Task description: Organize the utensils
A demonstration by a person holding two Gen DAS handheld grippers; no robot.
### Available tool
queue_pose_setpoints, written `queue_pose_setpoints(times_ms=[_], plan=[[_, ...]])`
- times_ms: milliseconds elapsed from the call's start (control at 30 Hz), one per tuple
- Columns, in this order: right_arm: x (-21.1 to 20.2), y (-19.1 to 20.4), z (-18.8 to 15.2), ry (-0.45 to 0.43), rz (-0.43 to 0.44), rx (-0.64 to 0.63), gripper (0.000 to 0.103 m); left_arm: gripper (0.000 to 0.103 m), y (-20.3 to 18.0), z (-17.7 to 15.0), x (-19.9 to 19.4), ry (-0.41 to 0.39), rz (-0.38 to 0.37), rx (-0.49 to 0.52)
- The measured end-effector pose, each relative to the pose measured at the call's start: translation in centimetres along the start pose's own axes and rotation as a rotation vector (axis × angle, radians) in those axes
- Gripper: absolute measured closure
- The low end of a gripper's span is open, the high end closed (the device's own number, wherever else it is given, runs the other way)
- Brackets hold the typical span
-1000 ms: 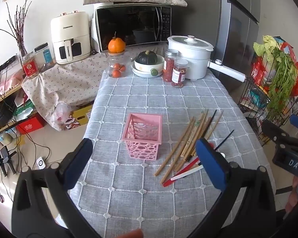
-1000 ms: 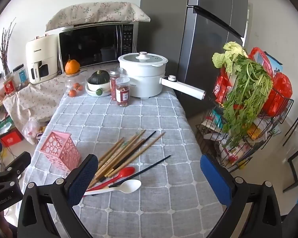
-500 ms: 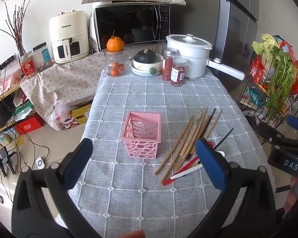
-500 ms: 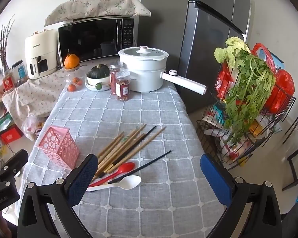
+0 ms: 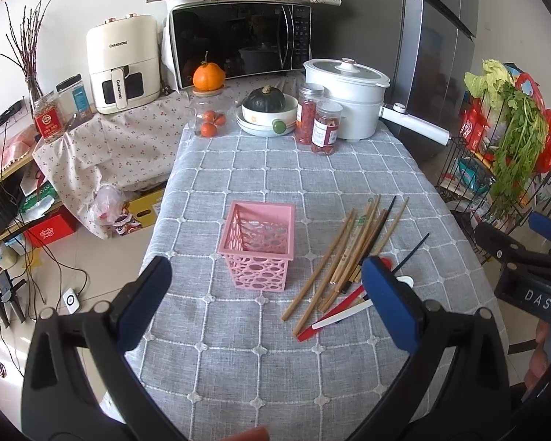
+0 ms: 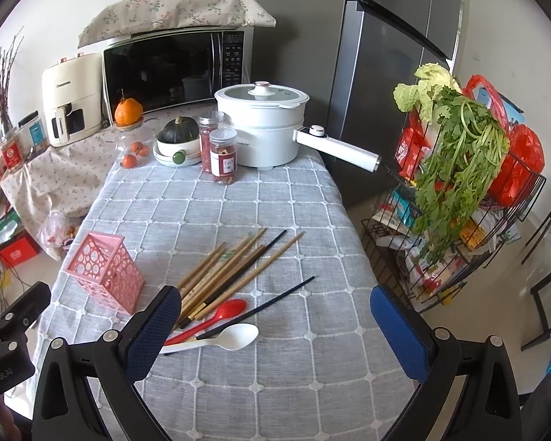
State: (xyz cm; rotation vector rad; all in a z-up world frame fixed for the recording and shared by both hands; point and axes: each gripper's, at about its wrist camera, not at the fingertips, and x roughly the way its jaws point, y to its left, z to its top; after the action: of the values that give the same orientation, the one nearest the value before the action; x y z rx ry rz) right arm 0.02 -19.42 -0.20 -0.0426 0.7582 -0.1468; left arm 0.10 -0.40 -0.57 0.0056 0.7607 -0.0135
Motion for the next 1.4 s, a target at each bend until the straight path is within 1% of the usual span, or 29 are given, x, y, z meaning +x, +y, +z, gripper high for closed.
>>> queue_pose_setpoints(times_ms=[933,1000,1400], plan=[[0.15,0.27,-0.2,0.009,0.003,-0.002,0.0,0.0,-0.7,-0.27,-0.03,0.01,-0.012,0.0],[0.16,0.24,-0.17,0.009,0.004,-0.002,0.0,0.0,-0.18,-0.2,0.1,0.01,-0.012,0.0],[0.21,0.4,-0.34,0.013,0.006,-0.006,0.0,0.0,-0.14,-0.18,0.1,0.011,-0.013,-0.002]])
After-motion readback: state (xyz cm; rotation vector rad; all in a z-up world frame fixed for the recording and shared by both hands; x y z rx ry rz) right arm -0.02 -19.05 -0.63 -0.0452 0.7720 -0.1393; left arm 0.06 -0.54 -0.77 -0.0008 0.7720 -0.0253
